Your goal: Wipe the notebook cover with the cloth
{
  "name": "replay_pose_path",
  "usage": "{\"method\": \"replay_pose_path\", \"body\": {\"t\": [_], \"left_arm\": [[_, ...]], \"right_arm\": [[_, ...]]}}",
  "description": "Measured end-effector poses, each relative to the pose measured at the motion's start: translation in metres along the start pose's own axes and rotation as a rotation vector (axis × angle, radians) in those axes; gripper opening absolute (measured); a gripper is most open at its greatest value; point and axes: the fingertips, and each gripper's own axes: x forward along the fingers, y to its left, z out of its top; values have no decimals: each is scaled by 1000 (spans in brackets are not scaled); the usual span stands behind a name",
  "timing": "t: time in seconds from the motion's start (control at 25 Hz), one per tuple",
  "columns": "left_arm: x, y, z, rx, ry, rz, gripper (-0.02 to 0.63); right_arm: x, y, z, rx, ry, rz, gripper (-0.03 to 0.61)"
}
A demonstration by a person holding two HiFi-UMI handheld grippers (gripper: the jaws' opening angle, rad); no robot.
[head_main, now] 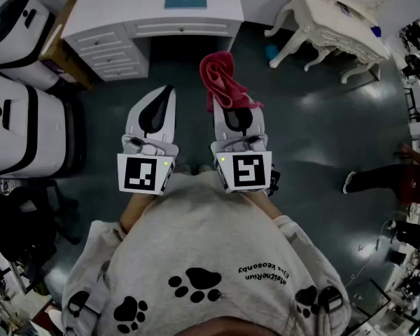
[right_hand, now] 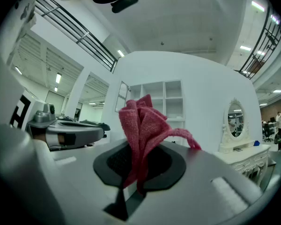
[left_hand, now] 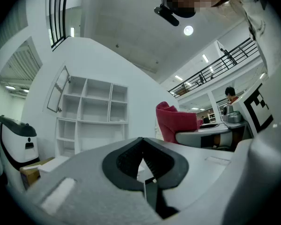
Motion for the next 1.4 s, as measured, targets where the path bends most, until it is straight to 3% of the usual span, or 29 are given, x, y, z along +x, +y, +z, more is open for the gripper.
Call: {"method": "replay_pose_path", "body": {"t": [0.72, 1.04, 1.4], "left_arm": [[11, 27, -3, -6, -22, -43, -5], [20, 37, -11, -13, -19, -74, -5], [58, 50, -22, -26, -25, -67, -5]], "right_arm": [[30, 7, -3, 40, -12, -28, 51], [40, 4, -7, 13, 0, -67, 51], [75, -19, -23, 25, 12, -55, 51]]}}
